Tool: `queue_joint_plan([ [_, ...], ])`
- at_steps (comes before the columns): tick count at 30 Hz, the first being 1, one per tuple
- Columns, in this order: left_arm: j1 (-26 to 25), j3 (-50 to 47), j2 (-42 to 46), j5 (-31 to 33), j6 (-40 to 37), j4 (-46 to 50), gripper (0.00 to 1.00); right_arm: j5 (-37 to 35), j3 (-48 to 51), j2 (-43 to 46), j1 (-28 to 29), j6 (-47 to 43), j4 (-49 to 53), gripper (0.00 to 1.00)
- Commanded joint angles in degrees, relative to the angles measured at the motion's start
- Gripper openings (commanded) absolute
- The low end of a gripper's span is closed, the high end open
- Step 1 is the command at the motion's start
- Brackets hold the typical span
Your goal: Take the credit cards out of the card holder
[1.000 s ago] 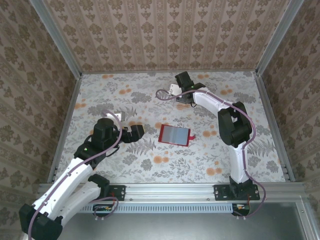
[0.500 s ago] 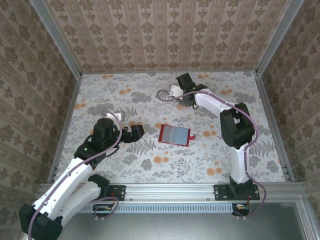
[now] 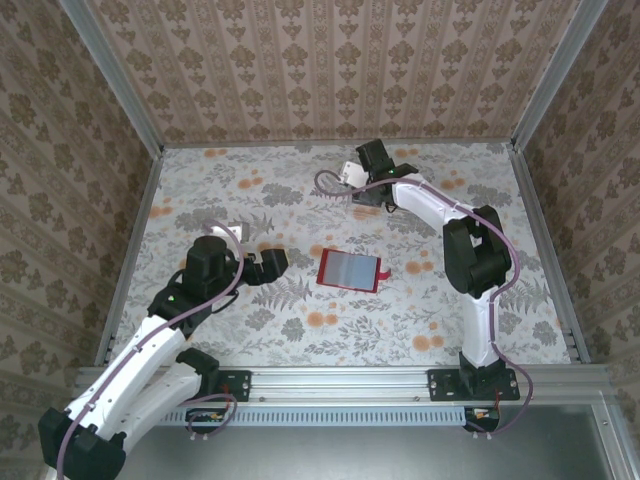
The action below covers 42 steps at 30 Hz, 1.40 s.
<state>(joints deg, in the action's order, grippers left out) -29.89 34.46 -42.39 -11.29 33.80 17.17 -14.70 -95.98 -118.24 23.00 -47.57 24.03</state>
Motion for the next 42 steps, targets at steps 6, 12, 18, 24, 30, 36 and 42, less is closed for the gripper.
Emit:
queue_joint_plan([
  [6,0.54,-0.71,-0.43,-0.4,-0.34,-0.9,1.0,0.91,-1.43,-2.61,-0.49,1.1,1.63,0.42],
  [12,0.71,-0.87,-1.1,-0.66,-0.23,-1.36,1.0,2.02,0.05,-2.55,-0.5,2.35,2.47,0.41],
  [18,0.71,-0.97,-1.07,-0.8,-0.14,-1.52,1.0,1.3,2.45,-1.64,-0.48,2.88,1.04,0.4],
  [24,0.8,-0.89,-1.11,-0.66,-0.14,-1.35,1.0,-2.99,1.11,-0.18,-1.07,3.19,-1.51,0.41],
  [30,0.8,-1.09,-0.77,-0.58,0.03,-1.44,1.0,0.43,-0.26,2.88,-1.91,6.85,0.12,0.41],
  [36,0.89,-1.19,-0.76,-0.66,0.02,-1.46,1.0,1.96,0.0,3.22,-2.51,9.96,-0.23,0.4],
  [42,0.97,-1.23,-0.81,-0.4,-0.06,-1.45,1.0,3.58,-1.22,2.76,-3.05,12.68,-1.27,0.39],
])
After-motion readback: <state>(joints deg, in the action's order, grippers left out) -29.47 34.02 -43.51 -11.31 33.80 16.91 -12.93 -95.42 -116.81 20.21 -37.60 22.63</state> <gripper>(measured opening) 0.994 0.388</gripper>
